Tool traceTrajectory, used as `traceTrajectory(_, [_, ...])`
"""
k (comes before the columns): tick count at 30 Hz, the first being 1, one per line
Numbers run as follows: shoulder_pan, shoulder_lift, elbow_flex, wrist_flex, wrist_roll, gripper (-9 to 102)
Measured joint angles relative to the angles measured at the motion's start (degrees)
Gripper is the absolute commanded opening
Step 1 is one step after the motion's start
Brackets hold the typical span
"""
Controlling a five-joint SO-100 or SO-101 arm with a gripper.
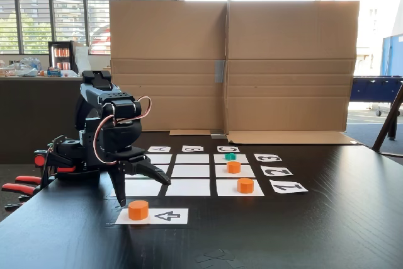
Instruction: Pick up the round, orange token and place it in the grid on square B2.
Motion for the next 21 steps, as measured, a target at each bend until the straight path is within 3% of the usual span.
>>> traceTrajectory(16, [-1.41,-3.16,-4.04,-0.44,0.88,80])
traceTrajectory(21, [-1.41,-3.16,-4.04,-0.44,0.97,69])
